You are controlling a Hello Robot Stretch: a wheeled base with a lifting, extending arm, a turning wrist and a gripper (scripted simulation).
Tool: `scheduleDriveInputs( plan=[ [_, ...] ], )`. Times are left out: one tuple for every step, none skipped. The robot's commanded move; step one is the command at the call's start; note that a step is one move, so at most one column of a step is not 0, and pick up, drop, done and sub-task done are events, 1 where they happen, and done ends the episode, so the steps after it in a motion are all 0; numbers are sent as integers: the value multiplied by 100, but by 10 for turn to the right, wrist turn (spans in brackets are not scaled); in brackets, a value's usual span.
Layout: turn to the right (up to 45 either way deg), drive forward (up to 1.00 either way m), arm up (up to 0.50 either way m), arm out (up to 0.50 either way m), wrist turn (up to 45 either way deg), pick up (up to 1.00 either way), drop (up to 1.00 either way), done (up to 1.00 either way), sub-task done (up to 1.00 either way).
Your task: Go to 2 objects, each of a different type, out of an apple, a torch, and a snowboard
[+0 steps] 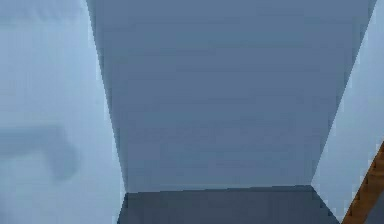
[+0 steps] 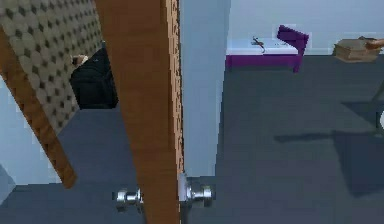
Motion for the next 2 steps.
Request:
scheduleDriveInputs(
  plan=[
    [0,30,0,0,0,0,0,0,0],
    [450,0,0,0,0,0,0,0,0]
  ],
)
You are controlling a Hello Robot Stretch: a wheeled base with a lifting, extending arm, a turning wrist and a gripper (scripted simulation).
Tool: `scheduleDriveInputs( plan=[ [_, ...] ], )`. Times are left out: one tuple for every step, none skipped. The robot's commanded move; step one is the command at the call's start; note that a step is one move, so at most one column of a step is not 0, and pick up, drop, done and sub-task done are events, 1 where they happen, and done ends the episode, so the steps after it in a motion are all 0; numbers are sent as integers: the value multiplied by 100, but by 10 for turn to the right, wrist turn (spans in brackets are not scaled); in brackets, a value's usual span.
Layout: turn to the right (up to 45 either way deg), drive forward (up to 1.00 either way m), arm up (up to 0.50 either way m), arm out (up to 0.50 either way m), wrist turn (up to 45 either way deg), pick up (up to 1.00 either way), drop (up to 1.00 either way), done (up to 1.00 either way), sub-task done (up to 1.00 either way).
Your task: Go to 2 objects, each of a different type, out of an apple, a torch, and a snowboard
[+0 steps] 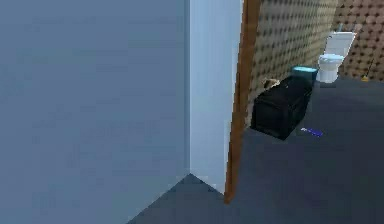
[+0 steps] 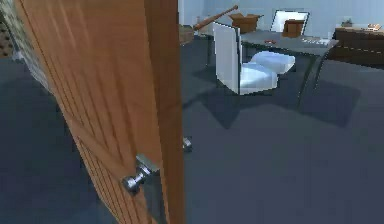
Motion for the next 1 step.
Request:
scheduleDriveInputs(
  plan=[
    [390,0,0,0,0,0,0,0,0]
  ],
)
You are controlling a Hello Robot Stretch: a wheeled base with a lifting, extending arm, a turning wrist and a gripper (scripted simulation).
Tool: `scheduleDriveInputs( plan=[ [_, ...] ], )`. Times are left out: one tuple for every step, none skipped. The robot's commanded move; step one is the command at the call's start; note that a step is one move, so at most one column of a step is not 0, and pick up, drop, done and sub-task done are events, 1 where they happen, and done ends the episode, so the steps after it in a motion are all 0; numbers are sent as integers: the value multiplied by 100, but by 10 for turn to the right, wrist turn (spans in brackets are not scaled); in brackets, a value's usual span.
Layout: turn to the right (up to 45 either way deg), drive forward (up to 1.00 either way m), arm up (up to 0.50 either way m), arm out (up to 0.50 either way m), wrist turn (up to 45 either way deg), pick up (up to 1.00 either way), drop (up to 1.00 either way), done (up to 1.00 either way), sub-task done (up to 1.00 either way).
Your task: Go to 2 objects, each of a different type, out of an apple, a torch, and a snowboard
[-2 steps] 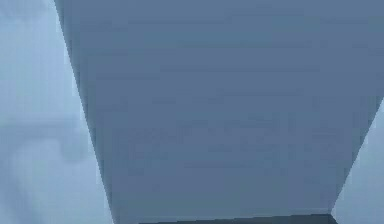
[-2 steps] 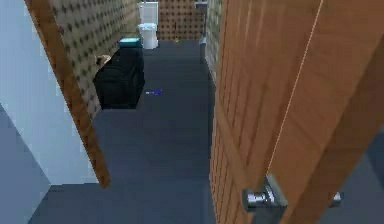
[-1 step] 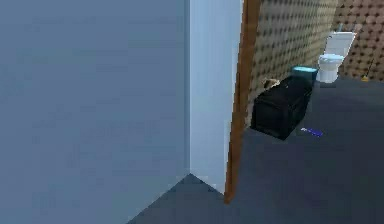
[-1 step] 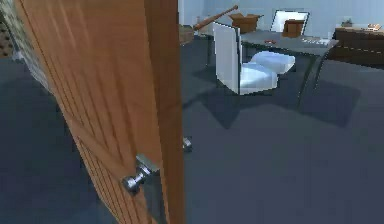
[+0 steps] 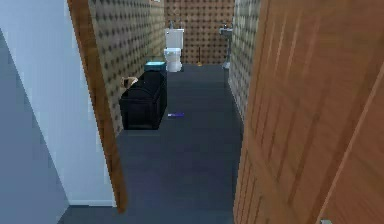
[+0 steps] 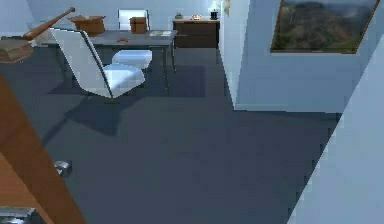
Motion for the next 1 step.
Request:
scheduleDriveInputs(
  plan=[
    [0,45,0,0,0,0,0,0,0]
  ],
)
